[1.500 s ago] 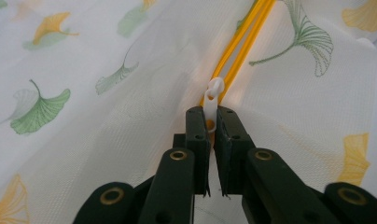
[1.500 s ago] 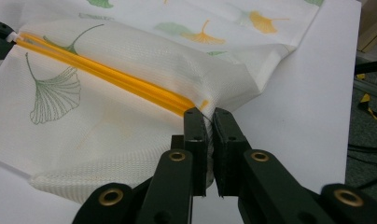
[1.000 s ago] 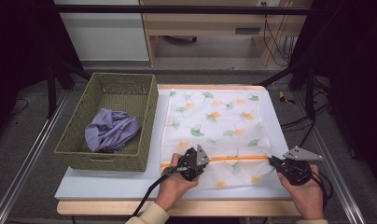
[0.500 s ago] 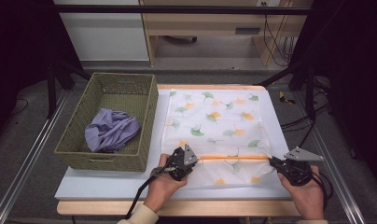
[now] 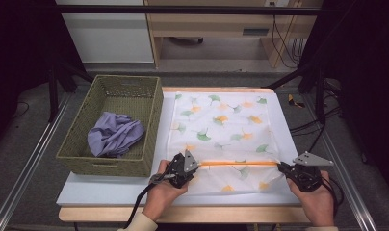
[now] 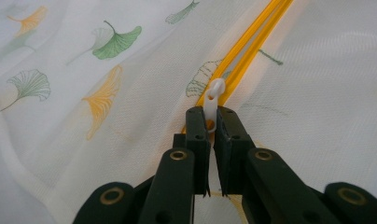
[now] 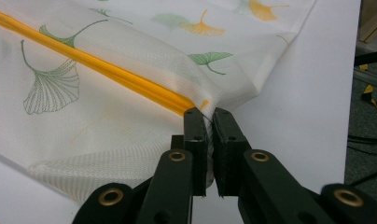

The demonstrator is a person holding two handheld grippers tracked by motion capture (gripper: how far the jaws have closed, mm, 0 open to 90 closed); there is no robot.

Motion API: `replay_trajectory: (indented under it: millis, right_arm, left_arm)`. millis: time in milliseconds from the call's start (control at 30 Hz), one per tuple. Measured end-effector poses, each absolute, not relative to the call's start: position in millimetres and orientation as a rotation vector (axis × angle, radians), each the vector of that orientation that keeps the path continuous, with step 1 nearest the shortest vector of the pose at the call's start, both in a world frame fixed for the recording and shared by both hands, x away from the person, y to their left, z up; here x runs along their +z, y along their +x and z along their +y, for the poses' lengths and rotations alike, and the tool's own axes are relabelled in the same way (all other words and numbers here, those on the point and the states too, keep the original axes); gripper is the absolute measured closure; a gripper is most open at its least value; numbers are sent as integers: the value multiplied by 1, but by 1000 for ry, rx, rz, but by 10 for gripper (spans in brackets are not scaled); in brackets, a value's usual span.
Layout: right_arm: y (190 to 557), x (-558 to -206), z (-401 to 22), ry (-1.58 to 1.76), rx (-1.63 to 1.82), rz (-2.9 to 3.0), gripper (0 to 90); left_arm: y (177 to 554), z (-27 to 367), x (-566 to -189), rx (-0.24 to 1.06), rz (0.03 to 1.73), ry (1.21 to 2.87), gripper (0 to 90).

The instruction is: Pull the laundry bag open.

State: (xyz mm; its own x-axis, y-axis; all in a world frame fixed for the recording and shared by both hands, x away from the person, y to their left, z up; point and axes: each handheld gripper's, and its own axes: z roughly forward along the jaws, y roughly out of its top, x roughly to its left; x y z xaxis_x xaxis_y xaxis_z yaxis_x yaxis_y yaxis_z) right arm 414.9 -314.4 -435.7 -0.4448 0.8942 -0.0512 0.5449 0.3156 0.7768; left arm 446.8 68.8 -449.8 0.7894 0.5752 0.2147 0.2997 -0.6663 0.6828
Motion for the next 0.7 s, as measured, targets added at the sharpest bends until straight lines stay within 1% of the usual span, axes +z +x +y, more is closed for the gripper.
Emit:
replay_trajectory:
  millis: [200,700]
  right_arm:
    - [416,-438,-316,1265,959,2109,855]
    - [417,-441,-319,1292,956,2110,855]
  left_arm:
    - [447,76,-454,551,687,2310,840]
    - [446,95,-460,565,723,2309,840]
